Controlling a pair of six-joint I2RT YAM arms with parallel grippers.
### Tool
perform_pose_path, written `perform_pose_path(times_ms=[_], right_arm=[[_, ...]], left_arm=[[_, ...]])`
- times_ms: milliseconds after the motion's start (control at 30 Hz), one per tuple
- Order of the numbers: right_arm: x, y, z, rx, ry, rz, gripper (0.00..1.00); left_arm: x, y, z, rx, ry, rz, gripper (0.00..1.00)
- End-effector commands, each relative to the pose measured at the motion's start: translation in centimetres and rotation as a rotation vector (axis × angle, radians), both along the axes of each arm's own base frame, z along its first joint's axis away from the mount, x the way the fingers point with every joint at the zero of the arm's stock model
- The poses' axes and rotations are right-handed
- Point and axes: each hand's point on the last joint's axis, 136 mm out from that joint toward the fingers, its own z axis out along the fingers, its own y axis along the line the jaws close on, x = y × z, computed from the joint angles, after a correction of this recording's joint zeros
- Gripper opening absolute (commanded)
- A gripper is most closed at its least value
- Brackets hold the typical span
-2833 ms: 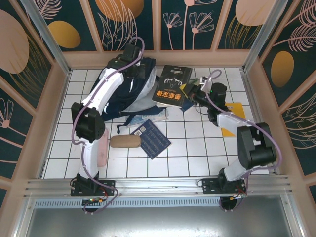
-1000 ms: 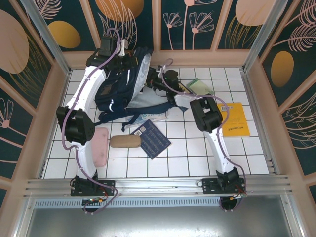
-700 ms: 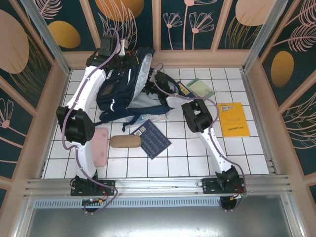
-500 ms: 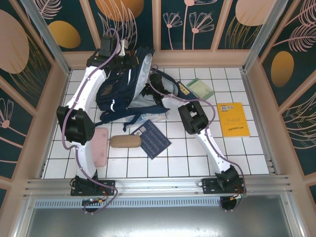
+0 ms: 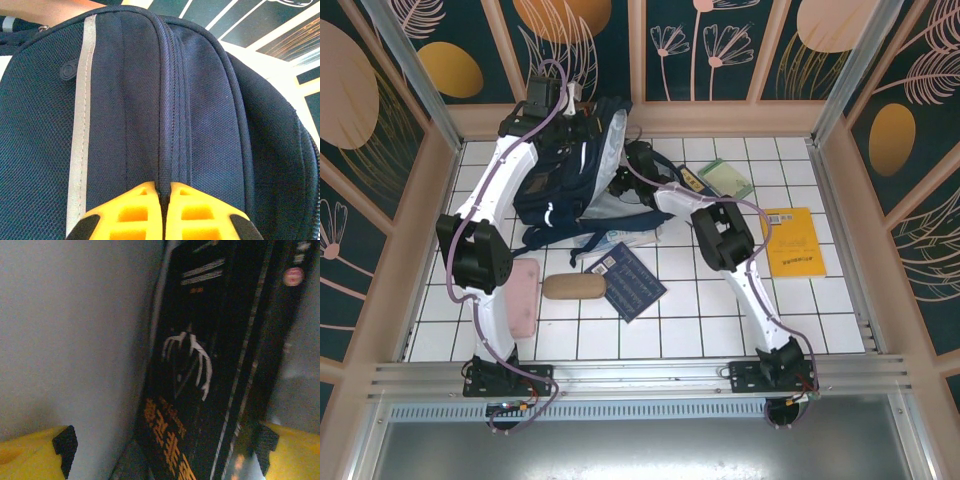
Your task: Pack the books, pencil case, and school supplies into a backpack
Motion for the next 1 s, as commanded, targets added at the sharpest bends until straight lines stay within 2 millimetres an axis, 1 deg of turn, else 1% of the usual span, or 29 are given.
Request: perform_pose_path(times_ms=[0,167,300,467,600,667,767,800,833,933,967], right_arm=[[-0.3,-2.3,3.5,-0.061,-0.053,-0.017,0.93],[-1.0,-4.1,3.0,-0.158,-0.006,-0.012,0.93],[-2.1,-5.4,3.5,-0.222,0.009,-0.012,0.94],[-3.8,-8.4,4.2,-0.331,0.010,-0.077,0.96],[-5.9,-11.8,5.1,-0.423,0.010,-0.152,0.97],[-7.0,-13.6,5.3,-0.475,0.013,-0.186,0.99],[-8.5,-15.9,5.4,-0.539,0.029,-0.237,0.99],[-8.3,-17.7,5.7,-0.555,0.035,-0.282,0.99],[-8.4,-18.9,6.0,-0.572,0.033,-0.316,0.99],[-8.5,-21.2,6.8,-0.596,0.012,-0.363,0.99],[-8.4,-21.9,6.9,-0.596,0.012,-0.372,0.94]], left_arm=[[1.3,0.9,2.8,0.022,-0.128,0.021,0.00],[1.3,1.1,2.0,0.039,-0.118,0.027,0.00],[1.4,1.1,1.8,0.043,-0.117,0.021,0.00],[1.5,1.1,0.7,0.048,-0.110,0.024,0.00],[1.6,1.4,-1.1,0.038,-0.073,0.058,0.00],[1.4,1.4,-1.9,0.018,-0.061,0.072,0.00],[1.1,1.6,-1.9,-0.008,-0.086,0.091,0.00],[1.0,1.5,-2.0,-0.010,-0.087,0.085,0.00],[0.9,1.3,-2.0,-0.018,-0.085,0.074,0.00],[0.9,0.8,-2.6,-0.048,-0.058,0.060,0.00],[0.8,0.7,-2.8,-0.059,-0.050,0.058,0.00]])
